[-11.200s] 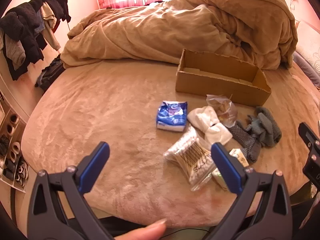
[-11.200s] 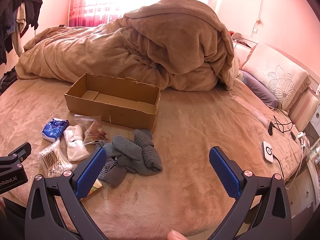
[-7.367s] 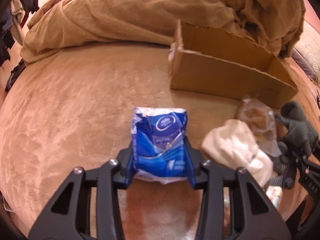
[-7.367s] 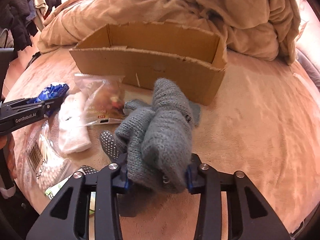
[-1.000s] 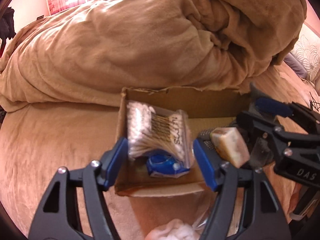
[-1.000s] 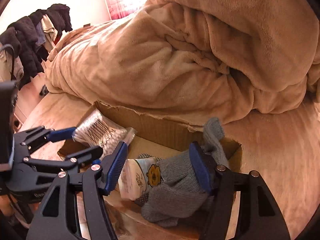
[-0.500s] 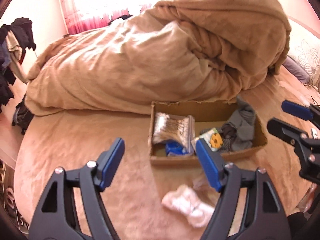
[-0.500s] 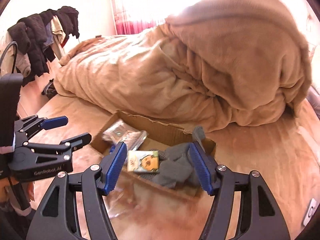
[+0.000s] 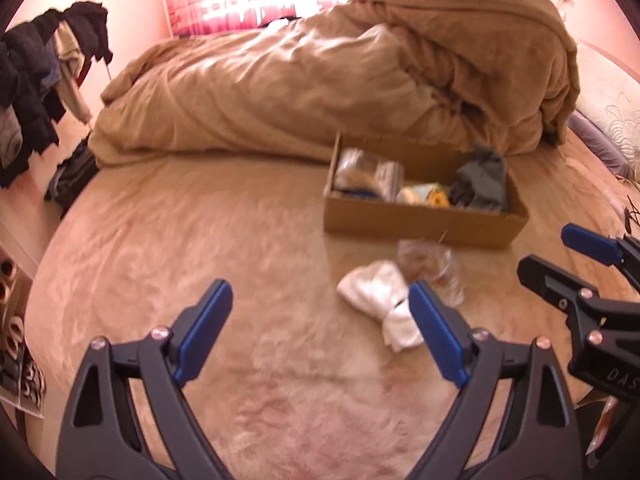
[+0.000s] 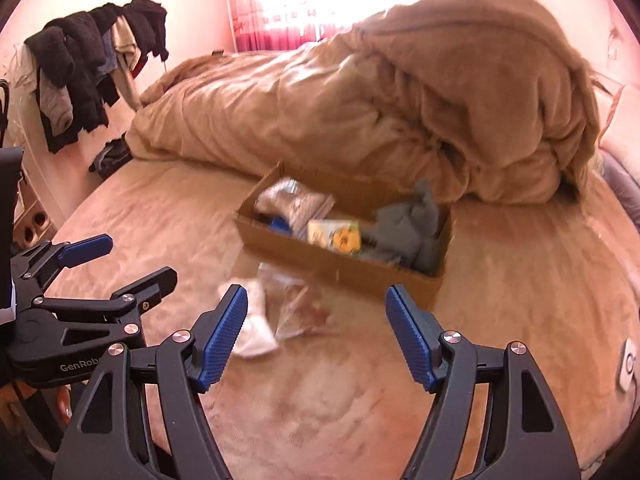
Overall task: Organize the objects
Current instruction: 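Grasp the clear snack bag with the right gripper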
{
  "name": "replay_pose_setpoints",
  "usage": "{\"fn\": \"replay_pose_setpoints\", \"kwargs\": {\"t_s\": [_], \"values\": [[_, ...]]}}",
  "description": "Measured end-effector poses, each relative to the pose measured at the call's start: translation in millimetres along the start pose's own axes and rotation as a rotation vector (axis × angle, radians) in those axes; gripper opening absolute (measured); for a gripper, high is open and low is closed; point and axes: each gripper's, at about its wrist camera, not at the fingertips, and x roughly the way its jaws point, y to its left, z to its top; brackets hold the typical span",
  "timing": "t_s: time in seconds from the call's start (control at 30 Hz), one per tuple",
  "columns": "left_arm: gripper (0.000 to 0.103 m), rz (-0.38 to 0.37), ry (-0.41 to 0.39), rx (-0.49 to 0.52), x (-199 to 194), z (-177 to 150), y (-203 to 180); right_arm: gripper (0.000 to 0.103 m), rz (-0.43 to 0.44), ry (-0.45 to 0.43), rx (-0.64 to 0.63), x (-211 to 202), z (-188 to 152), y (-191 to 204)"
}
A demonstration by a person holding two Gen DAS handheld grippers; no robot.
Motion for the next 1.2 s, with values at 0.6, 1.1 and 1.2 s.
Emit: {"fn": "replay_pose_setpoints", "kwargs": {"t_s": [0.6, 1.1, 1.2], "values": [[0.091, -0.171, 0.117, -0.028, 102.1, -23.2, -33.4, 0.075, 0.166, 0.179, -0.095, 122.7, -4.1, -9.6], [0.066, -0.261, 0.13, -0.014, 111.4, -22.2, -49.8, 0.049, 0.262, 0.222, -0.071, 140.7, -8.1, -19.5], [0.06, -0.274, 0.127, -0.015, 109.7, -21.3, -51.9, 0.048, 0.276, 0.216, -0.049, 136.0, -8.7, -23.8]]}}
